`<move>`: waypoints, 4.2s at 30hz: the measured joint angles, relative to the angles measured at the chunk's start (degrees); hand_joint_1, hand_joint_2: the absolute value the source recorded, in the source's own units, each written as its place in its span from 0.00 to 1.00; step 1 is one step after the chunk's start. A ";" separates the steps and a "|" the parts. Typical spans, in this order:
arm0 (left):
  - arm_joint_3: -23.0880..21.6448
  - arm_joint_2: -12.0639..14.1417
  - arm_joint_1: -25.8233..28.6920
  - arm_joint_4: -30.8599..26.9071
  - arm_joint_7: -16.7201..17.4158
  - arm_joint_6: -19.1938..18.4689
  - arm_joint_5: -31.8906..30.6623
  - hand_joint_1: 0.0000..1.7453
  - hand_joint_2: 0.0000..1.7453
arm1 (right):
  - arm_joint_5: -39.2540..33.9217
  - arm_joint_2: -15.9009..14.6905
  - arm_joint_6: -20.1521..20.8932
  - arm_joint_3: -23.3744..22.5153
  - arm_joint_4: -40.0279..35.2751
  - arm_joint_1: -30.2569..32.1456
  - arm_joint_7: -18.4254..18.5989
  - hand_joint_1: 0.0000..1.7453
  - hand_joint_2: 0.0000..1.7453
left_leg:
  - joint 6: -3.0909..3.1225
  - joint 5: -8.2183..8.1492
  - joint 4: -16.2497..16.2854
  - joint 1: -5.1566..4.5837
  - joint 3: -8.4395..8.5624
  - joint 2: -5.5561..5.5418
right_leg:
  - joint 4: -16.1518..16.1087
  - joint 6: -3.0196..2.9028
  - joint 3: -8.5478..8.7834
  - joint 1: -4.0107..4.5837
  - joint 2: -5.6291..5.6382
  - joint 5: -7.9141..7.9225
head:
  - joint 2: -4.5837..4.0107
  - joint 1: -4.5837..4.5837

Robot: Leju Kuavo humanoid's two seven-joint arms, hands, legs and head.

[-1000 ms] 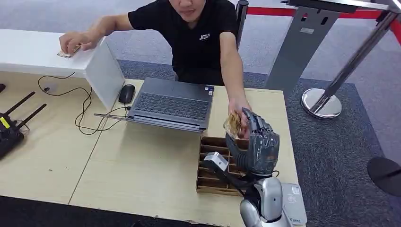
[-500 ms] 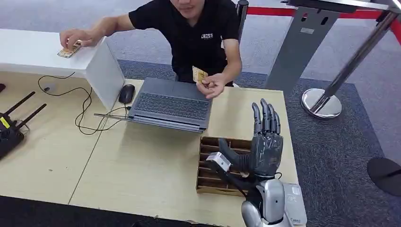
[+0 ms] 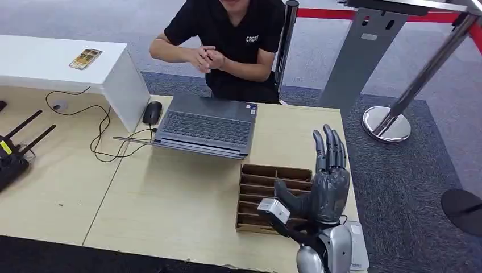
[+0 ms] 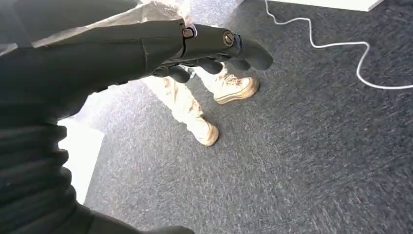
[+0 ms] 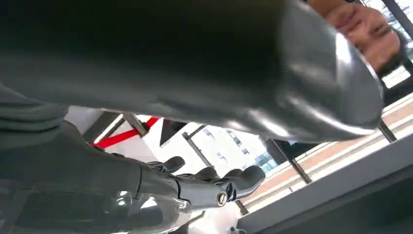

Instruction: Pass the card to the sensor for recognition and then transmit it.

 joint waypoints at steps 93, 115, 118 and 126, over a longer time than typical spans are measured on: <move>11.82 -0.52 0.75 0.04 -0.28 0.00 -5.66 0.00 1.00 | 12.24 -34.89 5.09 18.58 -5.22 6.24 53.09 0.00 1.00 | -0.01 -0.01 0.00 -0.01 -0.04 -0.02 | -0.02 0.00 -0.02 0.01 -0.01 0.00 | 0.00 0.00; 13.75 -0.55 0.86 0.07 0.07 0.00 -6.89 0.00 1.00 | 6.27 -42.16 20.85 21.93 -10.60 6.76 53.11 0.00 1.00 | -0.01 -0.01 0.00 -0.01 -0.04 -0.02 | -0.03 0.00 -0.03 0.00 -0.01 0.00 | 0.00 -0.02; 14.12 -0.57 0.87 0.09 0.04 0.00 -7.30 0.00 1.00 | 4.81 -42.67 21.03 22.19 -11.17 6.91 53.11 0.00 1.00 | -0.01 -0.01 0.00 -0.01 -0.05 -0.02 | -0.03 0.00 -0.03 0.00 -0.01 0.00 | 0.00 0.00; 15.10 -0.57 0.86 0.11 -0.30 0.00 -7.80 0.00 1.00 | -2.01 -43.84 20.59 24.79 -11.58 5.91 53.11 0.00 1.00 | -0.01 -0.01 0.00 -0.01 -0.04 -0.02 | -0.02 0.01 -0.01 0.00 -0.01 0.00 | 0.00 0.00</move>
